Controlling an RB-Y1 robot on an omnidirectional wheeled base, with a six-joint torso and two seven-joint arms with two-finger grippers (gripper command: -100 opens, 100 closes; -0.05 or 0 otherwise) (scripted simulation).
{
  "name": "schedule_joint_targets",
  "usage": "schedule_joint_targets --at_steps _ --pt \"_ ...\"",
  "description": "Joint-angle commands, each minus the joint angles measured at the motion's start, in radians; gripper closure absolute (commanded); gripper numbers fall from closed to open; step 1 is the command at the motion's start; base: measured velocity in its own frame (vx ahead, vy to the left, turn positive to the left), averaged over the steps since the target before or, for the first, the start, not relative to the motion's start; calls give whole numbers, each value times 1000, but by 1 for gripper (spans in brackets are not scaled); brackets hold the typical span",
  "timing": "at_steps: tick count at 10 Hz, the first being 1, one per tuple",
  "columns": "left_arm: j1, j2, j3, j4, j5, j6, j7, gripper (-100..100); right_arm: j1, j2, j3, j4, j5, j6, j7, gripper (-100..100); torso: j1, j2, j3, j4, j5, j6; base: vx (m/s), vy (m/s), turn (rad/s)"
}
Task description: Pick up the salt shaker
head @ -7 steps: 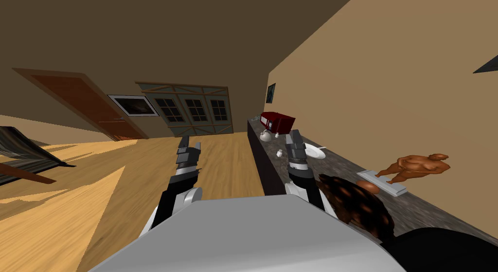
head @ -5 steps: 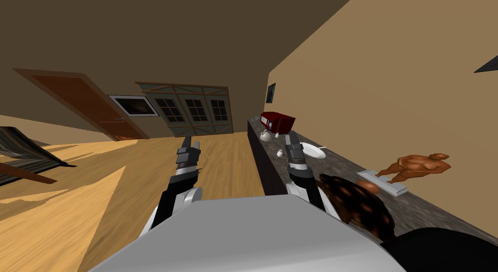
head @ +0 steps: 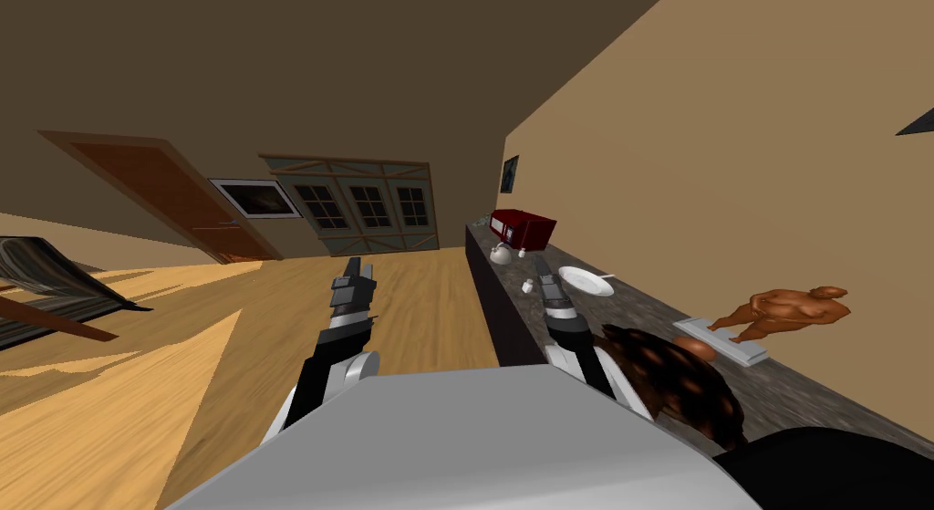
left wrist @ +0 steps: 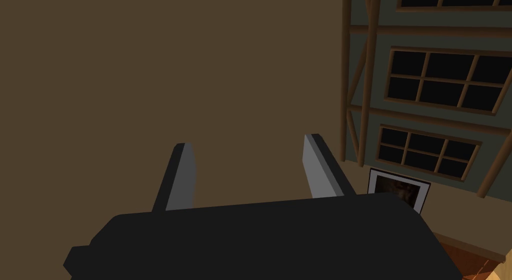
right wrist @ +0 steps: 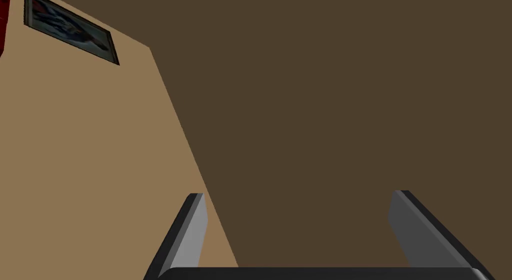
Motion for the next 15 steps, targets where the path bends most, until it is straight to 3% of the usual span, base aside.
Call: schedule_joint_targets --at_steps 1,2,4,5,7,8,10,11,13,15 --pt "0 0 0 0 0 0 0 0 -15 -14 -30 37 25 2 50 -100 0 0 0 0 0 0 -22 61 21" --pt "0 0 0 0 0 0 0 0 -15 -14 -30 37 25 2 60 -100 1 0 0 0 0 0 -14 44 4" --pt "0 0 0 0 0 0 0 0 -26 -27 -76 88 55 -2 123 -100 0 0 0 0 0 0 -25 46 25" --pt "0 0 0 0 0 0 0 0 -26 -27 -76 88 55 -2 131 -100 1 0 0 0 0 0 -19 41 2" --pt "0 0 0 0 0 0 0 0 -39 -35 -123 142 87 -6 192 -100 0 0 0 0 0 0 -21 48 24" --pt "0 0 0 0 0 0 0 0 -39 -35 -123 142 87 -6 204 -100 1 0 0 0 0 0 -18 45 3" --pt "0 0 0 0 0 0 0 0 -52 -42 -170 197 120 -10 268 -100 0 0 0 0 0 0 -11 53 19" --pt "0 0 0 0 0 0 0 0 -52 -42 -170 197 120 -10 277 -100 1 -1 0 0 0 0 -9 46 -1" --pt "0 0 0 0 0 0 0 0 -66 -47 -215 254 154 -12 342 -100 0 -1 0 0 0 0 -7 46 4" --pt "0 0 0 0 0 0 0 0 -73 -48 -236 284 172 -12 381 -100 0 -1 -1 0 0 0 1 38 -8"
